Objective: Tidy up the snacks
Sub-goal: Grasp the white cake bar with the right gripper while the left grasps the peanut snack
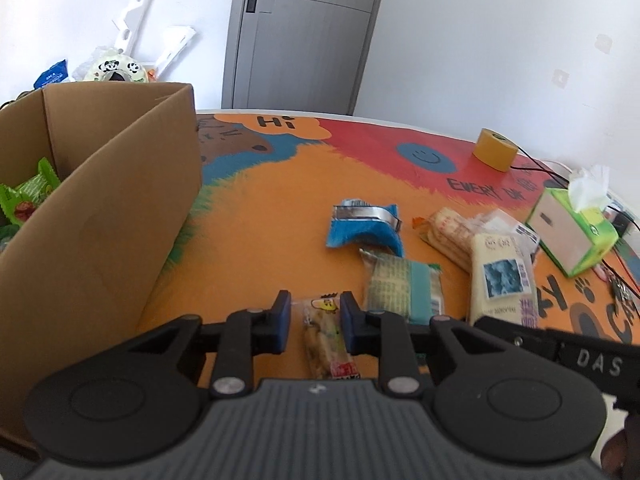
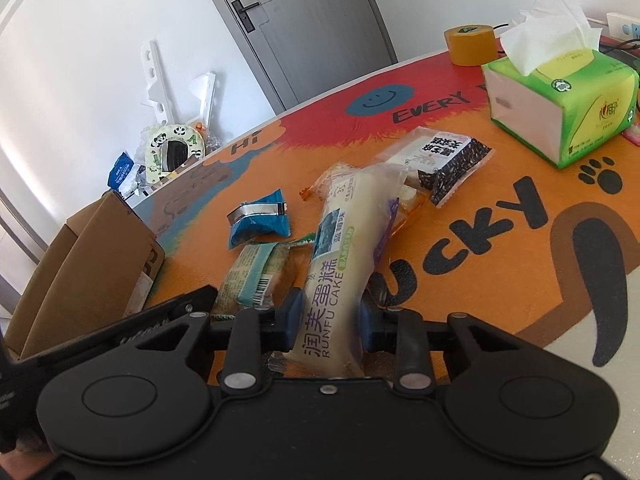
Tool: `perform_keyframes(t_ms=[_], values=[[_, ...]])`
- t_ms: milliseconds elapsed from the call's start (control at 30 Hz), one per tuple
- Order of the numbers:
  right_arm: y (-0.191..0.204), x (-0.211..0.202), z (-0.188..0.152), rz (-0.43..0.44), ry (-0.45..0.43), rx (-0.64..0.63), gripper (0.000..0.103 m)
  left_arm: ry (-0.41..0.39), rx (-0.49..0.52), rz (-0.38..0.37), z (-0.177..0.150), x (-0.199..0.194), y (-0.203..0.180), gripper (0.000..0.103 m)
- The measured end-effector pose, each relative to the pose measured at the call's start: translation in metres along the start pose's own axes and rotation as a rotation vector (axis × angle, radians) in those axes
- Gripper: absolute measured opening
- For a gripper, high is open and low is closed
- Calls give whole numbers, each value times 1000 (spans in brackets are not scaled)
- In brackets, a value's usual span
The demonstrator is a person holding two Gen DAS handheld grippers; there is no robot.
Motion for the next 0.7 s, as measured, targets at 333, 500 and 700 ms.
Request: perform_keyframes(t_ms=[333, 500, 700], values=[[-7, -15, -9, -19, -1, 10, 30, 4, -5, -13, -5, -14, 2, 24], [-5, -14, -8, -43, -2, -11, 34, 24, -15, 32, -7, -12, 7, 27], [-3, -7, -2, -74, -15, -36, 50, 24, -16, 23, -6, -22, 6, 43]])
Point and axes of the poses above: each gripper's, at about its wrist camera, not at the fingertips, and x roughly the way its jaws point, y to its left, z to its top, the point moved 7 cm from there along x, roughly the way its jaws point, and after that the axes turned 13 degrees about -x, right-handed, at the moved point
